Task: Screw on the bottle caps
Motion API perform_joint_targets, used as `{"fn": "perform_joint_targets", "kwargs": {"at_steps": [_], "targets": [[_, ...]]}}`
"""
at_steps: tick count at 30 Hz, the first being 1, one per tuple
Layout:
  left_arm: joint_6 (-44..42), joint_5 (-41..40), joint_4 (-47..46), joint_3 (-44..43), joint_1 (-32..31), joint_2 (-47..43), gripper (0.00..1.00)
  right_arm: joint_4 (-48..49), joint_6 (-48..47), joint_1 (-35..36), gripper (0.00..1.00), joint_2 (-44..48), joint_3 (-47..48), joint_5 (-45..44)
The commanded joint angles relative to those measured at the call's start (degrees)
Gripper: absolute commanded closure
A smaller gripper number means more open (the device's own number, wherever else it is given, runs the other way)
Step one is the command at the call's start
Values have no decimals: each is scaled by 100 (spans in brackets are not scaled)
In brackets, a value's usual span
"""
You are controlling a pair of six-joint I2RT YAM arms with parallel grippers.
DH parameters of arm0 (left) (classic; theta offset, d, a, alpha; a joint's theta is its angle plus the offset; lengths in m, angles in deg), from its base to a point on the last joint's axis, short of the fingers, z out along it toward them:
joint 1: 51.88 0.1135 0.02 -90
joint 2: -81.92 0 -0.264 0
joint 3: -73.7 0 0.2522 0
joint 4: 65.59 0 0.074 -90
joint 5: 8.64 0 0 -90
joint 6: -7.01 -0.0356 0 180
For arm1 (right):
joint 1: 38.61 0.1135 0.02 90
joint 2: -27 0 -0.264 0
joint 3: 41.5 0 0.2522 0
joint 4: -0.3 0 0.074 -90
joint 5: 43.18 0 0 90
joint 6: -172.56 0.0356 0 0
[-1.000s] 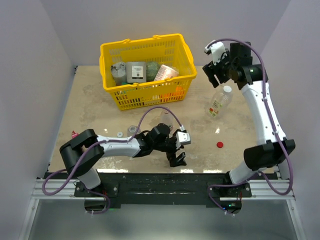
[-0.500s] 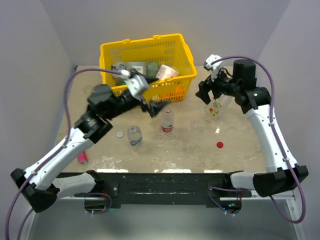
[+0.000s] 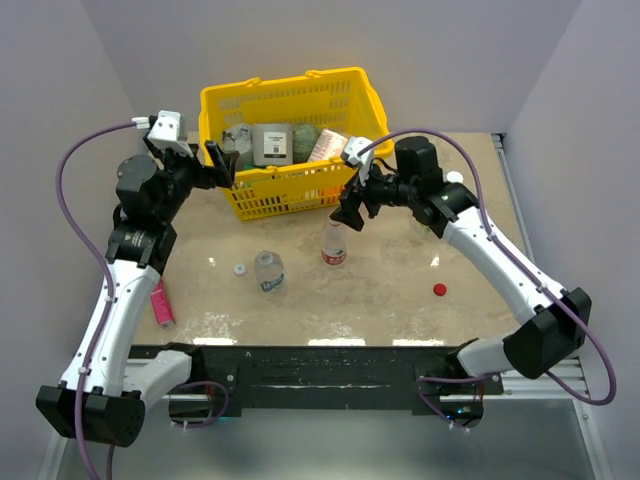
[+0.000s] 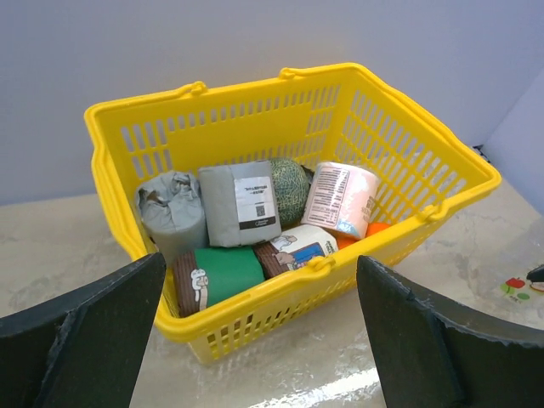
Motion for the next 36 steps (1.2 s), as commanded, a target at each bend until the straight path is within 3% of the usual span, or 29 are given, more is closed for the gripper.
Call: {"fn": "perform_joint_targets", "kwargs": {"at_steps": [1, 8, 15, 19, 23, 24, 29, 32, 36], "targets": [[301, 199, -200, 61, 205, -234, 0, 429, 93, 139, 16, -159, -174, 192], [336, 418, -349, 70, 240, -93, 0, 613, 127, 421, 19, -327, -464, -141], [415, 621, -428, 114, 249, -14, 0, 991, 295, 439, 31, -371, -825, -485], [442, 744, -472, 193, 249, -5, 1, 1150, 330, 439, 51, -441, -869, -573], [372, 1103, -525, 324, 240, -5, 1, 1176, 312, 439, 82, -424, -799, -591], [328, 1313, -760, 360, 240, -14, 1, 1133, 304, 439, 85, -354, -642, -591], [-486, 3458, -860, 334, -57, 153, 0, -315, -424, 368, 93, 77, 289, -285], [-1513, 3486, -298, 359, -830, 127, 0, -1414, -970, 368, 96, 306, 949, -47], [-1195, 3346, -1156, 1009, -1394, -14, 0, -2285, -1173, 359, 98, 447, 1748, -28]]}}
